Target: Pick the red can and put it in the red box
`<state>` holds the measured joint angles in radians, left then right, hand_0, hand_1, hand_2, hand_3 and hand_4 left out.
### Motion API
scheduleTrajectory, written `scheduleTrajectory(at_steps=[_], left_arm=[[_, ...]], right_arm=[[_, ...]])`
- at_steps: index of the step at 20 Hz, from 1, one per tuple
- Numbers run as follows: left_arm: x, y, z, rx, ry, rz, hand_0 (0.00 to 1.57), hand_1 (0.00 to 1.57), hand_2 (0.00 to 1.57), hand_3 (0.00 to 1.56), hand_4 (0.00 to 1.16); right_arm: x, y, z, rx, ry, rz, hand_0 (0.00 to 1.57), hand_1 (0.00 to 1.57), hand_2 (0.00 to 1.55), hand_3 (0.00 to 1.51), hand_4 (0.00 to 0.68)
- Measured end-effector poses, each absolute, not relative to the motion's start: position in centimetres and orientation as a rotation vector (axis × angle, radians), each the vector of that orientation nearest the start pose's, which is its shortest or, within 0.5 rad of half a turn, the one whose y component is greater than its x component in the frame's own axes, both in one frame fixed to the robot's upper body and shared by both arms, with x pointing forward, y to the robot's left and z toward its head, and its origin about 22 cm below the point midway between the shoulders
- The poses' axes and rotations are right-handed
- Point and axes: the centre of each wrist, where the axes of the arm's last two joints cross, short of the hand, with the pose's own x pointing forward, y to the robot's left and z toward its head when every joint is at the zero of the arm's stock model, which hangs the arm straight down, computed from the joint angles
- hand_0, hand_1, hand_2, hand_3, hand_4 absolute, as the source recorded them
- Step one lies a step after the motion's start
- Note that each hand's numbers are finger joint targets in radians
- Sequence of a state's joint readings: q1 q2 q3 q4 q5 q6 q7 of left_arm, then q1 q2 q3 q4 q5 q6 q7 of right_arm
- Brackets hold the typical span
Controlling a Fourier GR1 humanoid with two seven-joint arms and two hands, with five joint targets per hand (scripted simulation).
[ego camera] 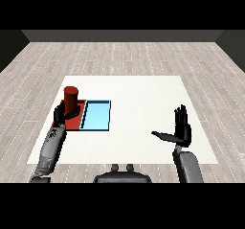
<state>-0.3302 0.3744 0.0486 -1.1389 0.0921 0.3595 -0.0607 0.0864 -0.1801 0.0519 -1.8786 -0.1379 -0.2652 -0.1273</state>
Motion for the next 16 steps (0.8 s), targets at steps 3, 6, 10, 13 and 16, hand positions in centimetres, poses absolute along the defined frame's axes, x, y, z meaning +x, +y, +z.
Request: scheduleTrajectory(at_steps=[3,6,10,13,16], left_arm=[[32.6,34.8,0.3,0.607,-1.468,0.076,1.57,1.57,1.57,1.51,1.04],[33.5,36.3,-1.0,0.633,-1.378,0.093,1.57,1.57,1.57,1.50,1.02],[33.7,37.2,-3.2,0.693,-1.238,0.082,0.00,0.00,0.00,0.43,0.76],[33.4,36.8,-5.0,0.721,-1.100,0.024,0.50,0.50,0.58,0.36,0.64],[32.8,36.1,-6.7,0.734,-1.001,0.002,0.95,0.95,0.96,0.59,0.61]], right_arm=[[22.1,-26.1,5.0,-0.217,-1.879,-0.155,0.00,0.00,0.00,0.00,0.000],[22.2,-27.1,4.5,-0.255,-1.859,-0.159,0.00,0.00,0.00,0.00,0.000],[23.0,-27.3,3.5,-0.284,-1.836,-0.166,0.00,0.00,0.00,0.00,0.000],[23.5,-27.0,3.2,-0.303,-1.824,-0.168,0.00,0.00,0.00,0.00,0.000],[23.9,-27.2,2.6,-0.322,-1.816,-0.164,0.00,0.00,0.00,0.00,0.000]])
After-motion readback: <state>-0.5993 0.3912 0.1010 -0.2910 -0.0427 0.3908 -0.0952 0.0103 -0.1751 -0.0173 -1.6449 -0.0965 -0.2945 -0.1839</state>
